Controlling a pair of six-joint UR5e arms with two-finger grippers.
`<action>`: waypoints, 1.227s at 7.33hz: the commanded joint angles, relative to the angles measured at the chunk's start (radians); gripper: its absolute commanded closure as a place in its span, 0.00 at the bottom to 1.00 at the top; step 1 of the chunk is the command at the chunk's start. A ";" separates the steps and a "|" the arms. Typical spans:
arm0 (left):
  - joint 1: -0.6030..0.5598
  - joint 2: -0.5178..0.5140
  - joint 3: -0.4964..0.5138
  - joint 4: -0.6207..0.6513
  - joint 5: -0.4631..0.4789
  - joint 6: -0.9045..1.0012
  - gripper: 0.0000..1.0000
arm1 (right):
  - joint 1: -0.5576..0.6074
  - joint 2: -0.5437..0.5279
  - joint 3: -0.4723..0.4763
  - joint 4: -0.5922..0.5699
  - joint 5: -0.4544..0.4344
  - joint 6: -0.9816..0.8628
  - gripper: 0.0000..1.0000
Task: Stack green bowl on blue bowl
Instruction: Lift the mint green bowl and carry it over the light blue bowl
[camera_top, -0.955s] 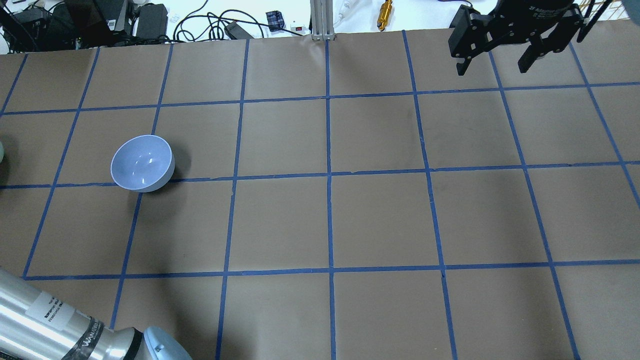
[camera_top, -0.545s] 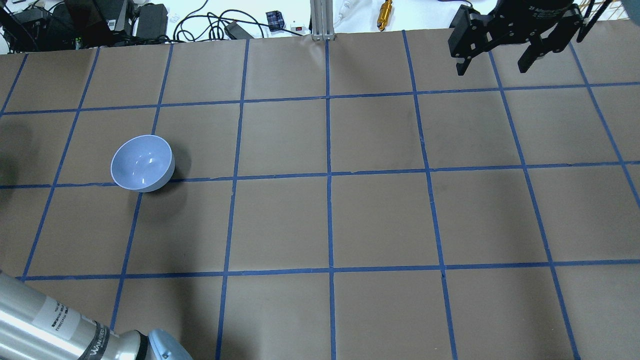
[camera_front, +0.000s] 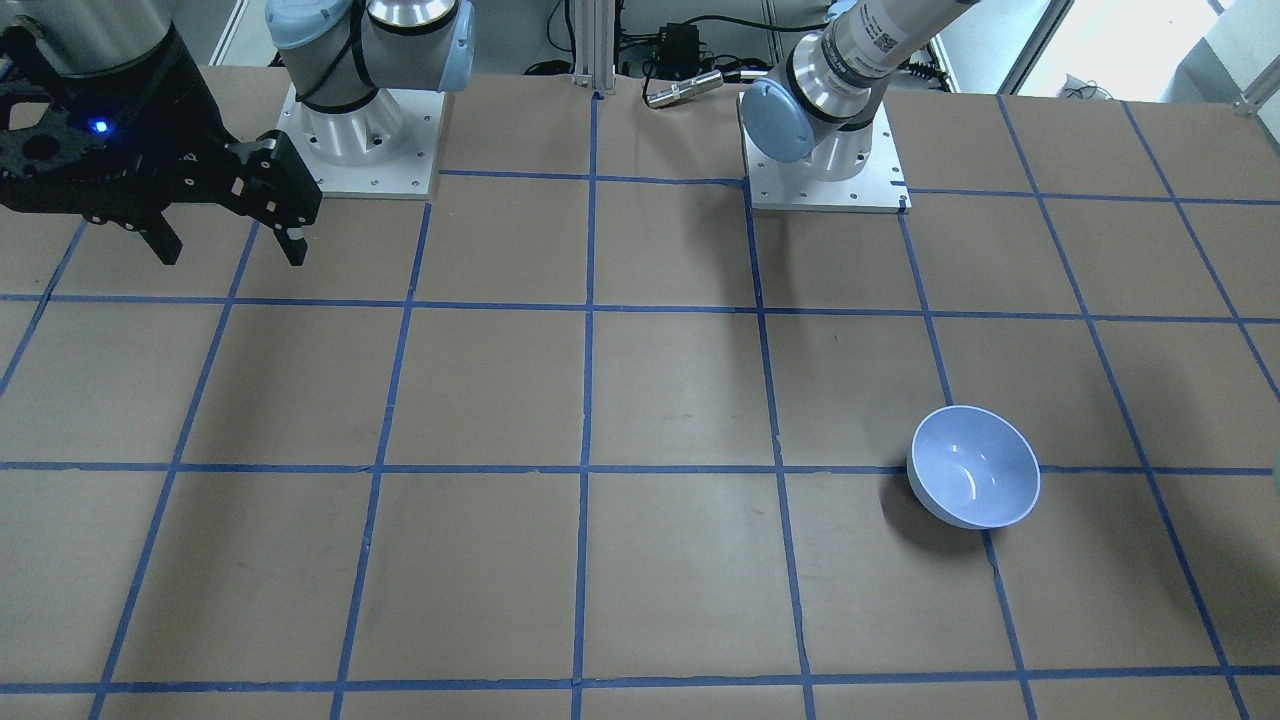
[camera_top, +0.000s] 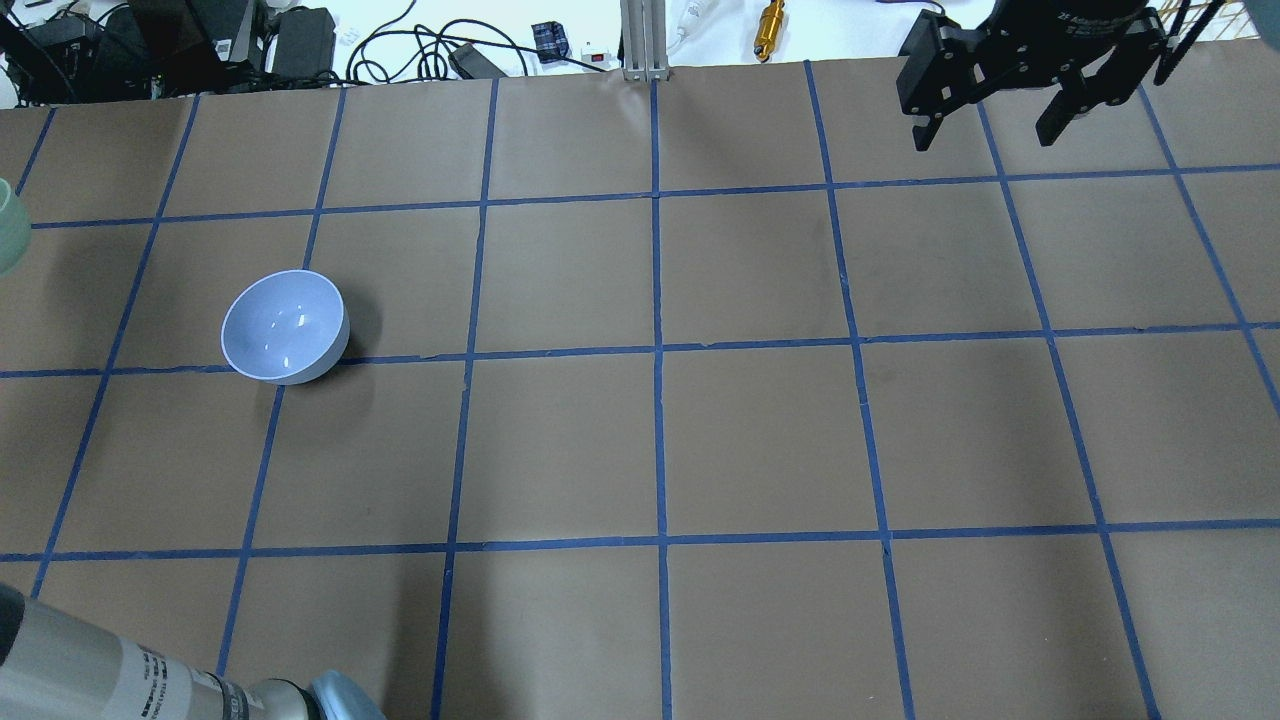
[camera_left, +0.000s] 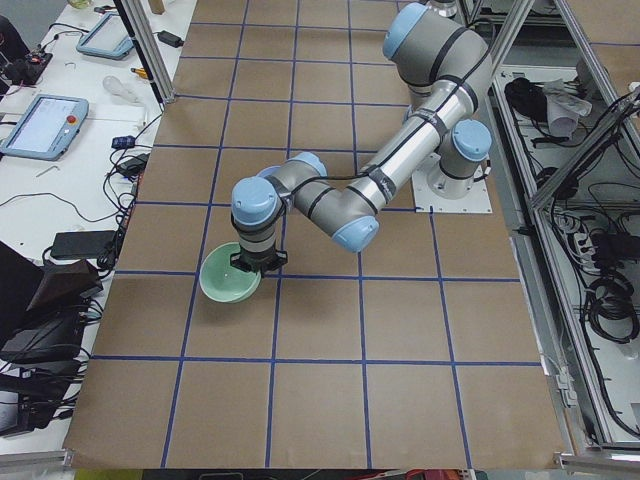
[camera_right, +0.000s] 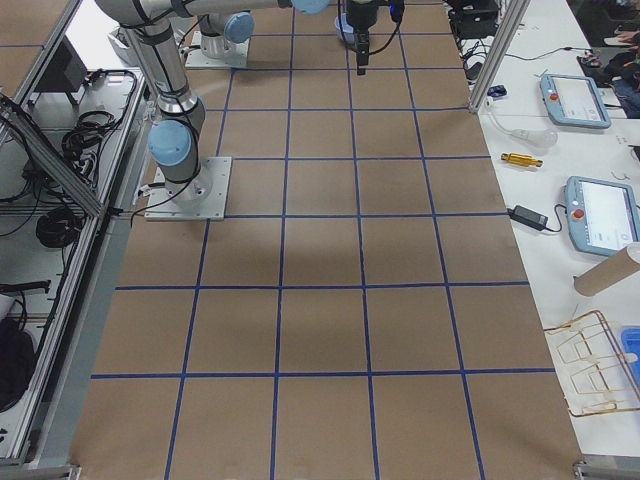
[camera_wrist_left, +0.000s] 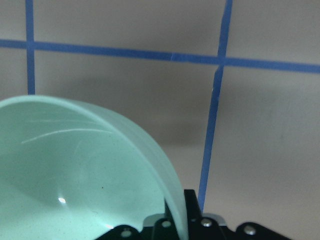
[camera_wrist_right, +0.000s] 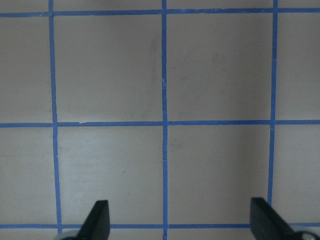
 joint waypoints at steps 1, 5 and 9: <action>-0.082 0.180 -0.206 0.008 0.005 -0.185 1.00 | 0.000 -0.001 0.000 0.000 0.000 0.000 0.00; -0.303 0.374 -0.462 0.096 0.008 -0.431 1.00 | 0.000 -0.001 0.000 0.000 0.000 0.002 0.00; -0.332 0.363 -0.592 0.167 -0.046 -0.419 1.00 | 0.000 -0.001 0.000 0.000 0.000 0.000 0.00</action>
